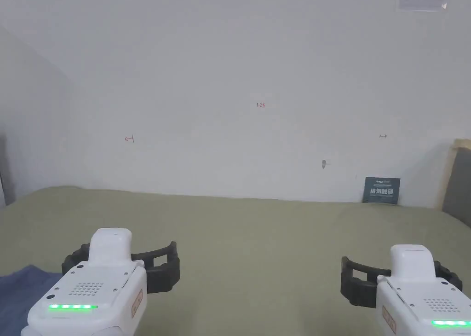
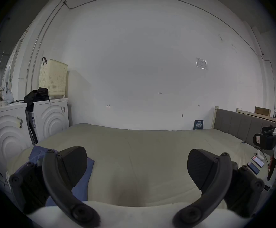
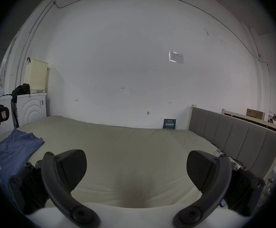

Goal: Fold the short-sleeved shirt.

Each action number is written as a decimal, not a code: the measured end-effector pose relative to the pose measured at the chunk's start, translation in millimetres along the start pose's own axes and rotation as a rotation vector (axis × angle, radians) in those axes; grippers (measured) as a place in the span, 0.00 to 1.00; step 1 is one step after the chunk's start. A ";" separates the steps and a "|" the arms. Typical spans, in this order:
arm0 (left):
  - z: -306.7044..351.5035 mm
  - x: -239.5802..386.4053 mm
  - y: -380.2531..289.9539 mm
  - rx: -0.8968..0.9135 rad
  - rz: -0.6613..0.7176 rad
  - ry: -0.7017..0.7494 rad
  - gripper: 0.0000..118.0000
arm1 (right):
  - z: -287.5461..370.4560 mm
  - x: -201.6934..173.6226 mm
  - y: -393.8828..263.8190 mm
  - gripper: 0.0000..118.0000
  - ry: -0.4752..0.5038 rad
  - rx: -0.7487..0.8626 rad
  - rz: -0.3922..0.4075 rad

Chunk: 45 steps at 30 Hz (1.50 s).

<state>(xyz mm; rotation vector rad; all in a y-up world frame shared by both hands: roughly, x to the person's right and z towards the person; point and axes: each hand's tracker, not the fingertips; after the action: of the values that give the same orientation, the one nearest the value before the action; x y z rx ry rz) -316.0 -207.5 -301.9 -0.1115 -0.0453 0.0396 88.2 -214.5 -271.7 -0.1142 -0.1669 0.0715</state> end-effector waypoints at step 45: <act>3.0 -2.0 5.6 0.003 -0.001 -0.010 1.00 | -0.3 0.2 6.8 1.00 0.009 -0.009 -0.015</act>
<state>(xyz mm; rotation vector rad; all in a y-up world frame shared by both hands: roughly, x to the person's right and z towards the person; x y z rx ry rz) -318.3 -201.7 -299.6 -0.1085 -0.0549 0.0393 88.0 -207.7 -272.8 -0.1225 -0.1593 0.0555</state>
